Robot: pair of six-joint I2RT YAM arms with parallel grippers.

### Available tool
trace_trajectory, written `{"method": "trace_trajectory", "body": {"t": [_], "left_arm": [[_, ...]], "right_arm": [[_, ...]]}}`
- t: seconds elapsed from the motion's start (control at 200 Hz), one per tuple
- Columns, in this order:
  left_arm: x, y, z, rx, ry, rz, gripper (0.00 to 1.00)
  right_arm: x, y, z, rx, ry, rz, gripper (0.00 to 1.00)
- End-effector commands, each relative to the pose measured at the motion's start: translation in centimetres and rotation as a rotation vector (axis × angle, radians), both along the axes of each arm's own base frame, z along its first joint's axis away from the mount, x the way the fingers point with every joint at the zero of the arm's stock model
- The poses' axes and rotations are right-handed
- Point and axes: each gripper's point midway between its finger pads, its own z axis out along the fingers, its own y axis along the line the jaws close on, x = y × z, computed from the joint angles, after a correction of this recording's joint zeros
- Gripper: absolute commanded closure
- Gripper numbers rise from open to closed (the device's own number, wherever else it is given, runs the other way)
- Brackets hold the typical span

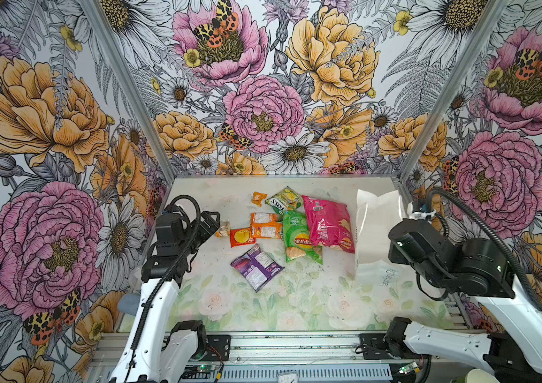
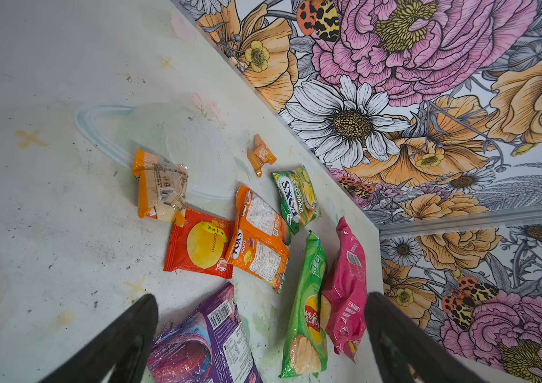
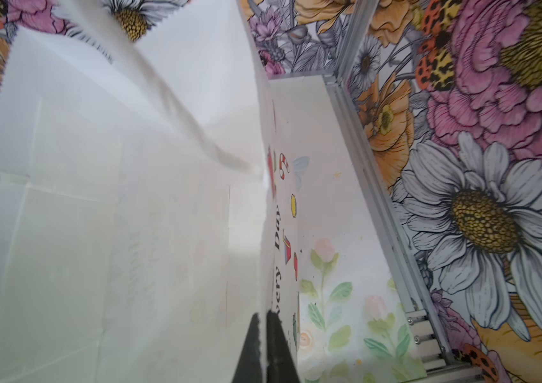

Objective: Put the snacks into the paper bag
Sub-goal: 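Reach the left gripper down and grasp the pink chip bag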

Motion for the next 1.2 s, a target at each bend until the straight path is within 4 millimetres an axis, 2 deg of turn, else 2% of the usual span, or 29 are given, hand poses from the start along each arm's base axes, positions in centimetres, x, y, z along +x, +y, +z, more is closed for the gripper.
{"method": "trace_trajectory", "body": {"t": [0.0, 0.05, 0.12, 0.245, 0.325, 0.47, 0.545, 0.621, 0.786, 0.941, 1.086, 1.111, 1.191], "left_arm": [[0.3, 0.0, -0.1, -0.011, -0.007, -0.004, 0.02], [0.5, -0.1, -0.4, -0.014, 0.004, -0.013, 0.02], [0.7, -0.4, -1.0, -0.017, 0.028, -0.028, 0.01], [1.2, -1.6, -2.5, -0.003, 0.093, -0.067, 0.01], [1.5, -3.5, -3.8, 0.039, 0.150, -0.115, 0.02], [1.4, -10.6, -5.0, 0.104, 0.209, -0.274, 0.01], [1.5, -14.4, -5.2, 0.134, 0.224, -0.342, 0.01], [1.7, -17.3, -5.3, 0.156, 0.232, -0.384, 0.01], [2.6, -23.1, -5.0, 0.204, 0.207, -0.458, 0.02], [2.7, -29.9, -5.2, 0.217, 0.179, -0.550, 0.04], [3.3, -34.4, -7.3, 0.157, 0.252, -0.566, 0.03], [3.6, -35.1, -9.2, 0.158, 0.293, -0.567, 0.03], [4.1, -36.8, -10.9, 0.132, 0.338, -0.575, 0.03]], "right_arm": [[1.2, -2.4, 2.4, -0.168, -0.063, -0.051, 1.00], [2.0, -2.6, 2.6, -0.185, -0.063, -0.062, 1.00], [3.1, -2.6, 1.7, -0.193, -0.037, -0.061, 1.00], [4.6, -2.8, -1.5, -0.146, 0.038, -0.063, 1.00], [5.2, -2.7, -4.0, -0.091, 0.072, -0.051, 1.00], [6.0, -1.9, -7.4, 0.011, 0.109, 0.005, 1.00], [6.1, -1.8, -8.5, 0.035, 0.115, 0.017, 1.00], [6.0, -1.8, -9.2, 0.052, 0.117, 0.023, 1.00], [5.9, -2.2, -9.6, 0.068, 0.088, 0.011, 1.00], [6.0, -2.7, -9.3, 0.084, 0.040, -0.019, 1.00], [5.9, -3.0, -9.2, 0.102, 0.010, -0.036, 1.00], [5.9, -3.0, -9.3, 0.104, 0.009, -0.037, 1.00], [5.9, -3.0, -9.5, 0.110, 0.004, -0.035, 1.00]]}}
